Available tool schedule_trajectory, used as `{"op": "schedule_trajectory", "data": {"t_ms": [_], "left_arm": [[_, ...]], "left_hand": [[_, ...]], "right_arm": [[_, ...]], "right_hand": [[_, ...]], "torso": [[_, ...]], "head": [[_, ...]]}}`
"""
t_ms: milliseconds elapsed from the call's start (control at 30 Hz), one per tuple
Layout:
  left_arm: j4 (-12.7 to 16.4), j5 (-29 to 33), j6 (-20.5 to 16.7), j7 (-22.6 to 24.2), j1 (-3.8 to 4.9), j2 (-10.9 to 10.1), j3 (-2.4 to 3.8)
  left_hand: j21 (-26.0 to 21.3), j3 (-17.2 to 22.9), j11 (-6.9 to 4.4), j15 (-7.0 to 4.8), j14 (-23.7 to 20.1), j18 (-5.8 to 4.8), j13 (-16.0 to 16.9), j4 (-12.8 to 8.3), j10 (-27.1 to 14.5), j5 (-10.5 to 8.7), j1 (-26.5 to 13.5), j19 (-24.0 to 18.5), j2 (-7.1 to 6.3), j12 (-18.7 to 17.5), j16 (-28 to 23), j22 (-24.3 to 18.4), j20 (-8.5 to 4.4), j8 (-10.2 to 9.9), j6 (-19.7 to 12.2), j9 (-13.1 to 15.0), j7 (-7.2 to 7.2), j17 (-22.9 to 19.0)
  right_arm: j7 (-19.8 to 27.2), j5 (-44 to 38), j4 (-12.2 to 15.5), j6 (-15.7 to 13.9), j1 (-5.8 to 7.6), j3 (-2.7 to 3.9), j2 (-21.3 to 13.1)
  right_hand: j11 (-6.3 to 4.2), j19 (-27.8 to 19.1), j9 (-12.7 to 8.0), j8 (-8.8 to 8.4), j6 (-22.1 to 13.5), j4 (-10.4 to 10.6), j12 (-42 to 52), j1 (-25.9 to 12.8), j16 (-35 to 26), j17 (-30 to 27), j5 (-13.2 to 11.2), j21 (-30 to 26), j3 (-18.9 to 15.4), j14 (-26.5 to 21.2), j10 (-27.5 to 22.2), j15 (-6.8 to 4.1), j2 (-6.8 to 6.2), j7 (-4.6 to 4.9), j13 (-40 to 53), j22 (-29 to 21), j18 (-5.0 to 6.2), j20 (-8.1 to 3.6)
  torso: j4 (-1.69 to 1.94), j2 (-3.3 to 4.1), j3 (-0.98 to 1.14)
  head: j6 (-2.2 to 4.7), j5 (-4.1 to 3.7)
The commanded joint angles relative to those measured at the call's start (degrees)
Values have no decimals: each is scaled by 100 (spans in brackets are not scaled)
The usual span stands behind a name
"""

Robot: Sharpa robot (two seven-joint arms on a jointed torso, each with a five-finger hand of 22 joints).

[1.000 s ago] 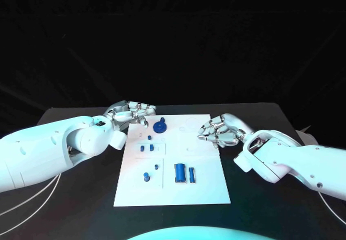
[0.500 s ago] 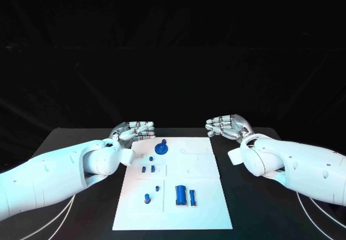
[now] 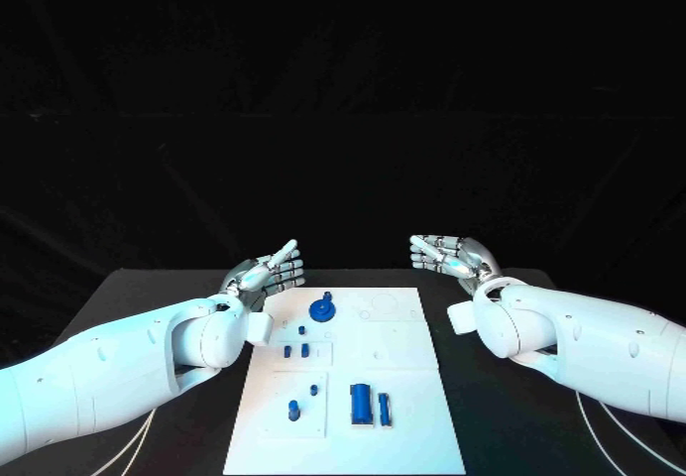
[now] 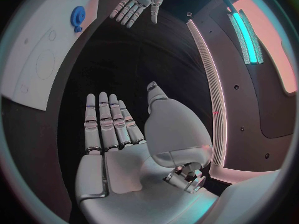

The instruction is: Assemble the parts on the task board

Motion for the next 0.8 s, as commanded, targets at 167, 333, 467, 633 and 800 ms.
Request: {"op": "schedule_trajectory", "data": {"t_ms": [167,333,467,633,800], "left_arm": [[497,-300,-1097,411,-99,-39,87],[904,-495,-1874,681,-185,-74,157],[1126,-601,-2297,828,-232,-93,194],[1273,-671,-2577,926,-263,-105,219],[1281,-675,-2593,931,-265,-106,221]], "left_hand": [[-575,-41,-330,-299,-1459,-300,-105,-336,-1637,-90,-2603,-1315,123,-303,-374,-429,-514,-140,-1627,-109,-330,-513],[-575,-41,-773,-705,-1797,-323,-105,-792,-2015,-90,-3208,-1622,123,-709,-465,-527,-633,-140,-2004,-109,-774,-513],[-575,-41,-773,-705,-2037,-737,-105,-792,-2286,-90,-3634,-1837,123,-709,-883,-598,-717,-140,-2273,-109,-774,-513],[-575,-41,-773,-705,-2312,-737,-105,-792,-2595,-90,-4125,-2082,123,-709,-883,-1003,-1205,-140,-2576,-109,-774,-513],[-575,-41,-773,-705,-2515,-737,-105,-792,-2821,-90,-4486,-2274,123,-709,-883,-1003,-1205,-140,-2804,-109,-774,-513]], "right_arm": [[566,574,822,-1041,-368,307,-142],[792,829,1241,-1487,-565,475,-225],[868,915,1383,-1638,-632,532,-253],[873,920,1392,-1647,-636,536,-255],[873,920,1392,-1647,-636,536,-255]], "right_hand": [[-639,-1560,-376,-107,-1740,-377,-624,-2796,-122,-414,-396,-121,139,-1974,-1896,-395,-48,-371,-421,-1187,-371,-420],[-639,-1915,-462,-107,-2136,-457,-624,-3433,-122,-508,-486,-121,139,-2424,-2332,-395,-48,-456,-421,-1458,-434,-517],[-639,-2172,-878,-107,-2424,-890,-624,-3896,-122,-966,-925,-121,139,-2750,-2647,-395,-48,-865,-421,-1654,-436,-985],[-639,-2455,-878,-107,-2746,-890,-624,-4415,-122,-966,-925,-121,139,-3119,-2998,-395,-48,-865,-421,-1875,-865,-985],[-639,-2677,-878,-107,-2989,-890,-624,-4808,-122,-966,-925,-121,139,-3395,-3265,-395,-48,-865,-421,-2042,-865,-985]], "torso": [[236,-218,80],[236,-218,80],[236,-218,80],[236,-218,80],[236,-218,80]], "head": [[150,-80],[150,-80],[150,-80],[150,-80],[150,-80]]}}
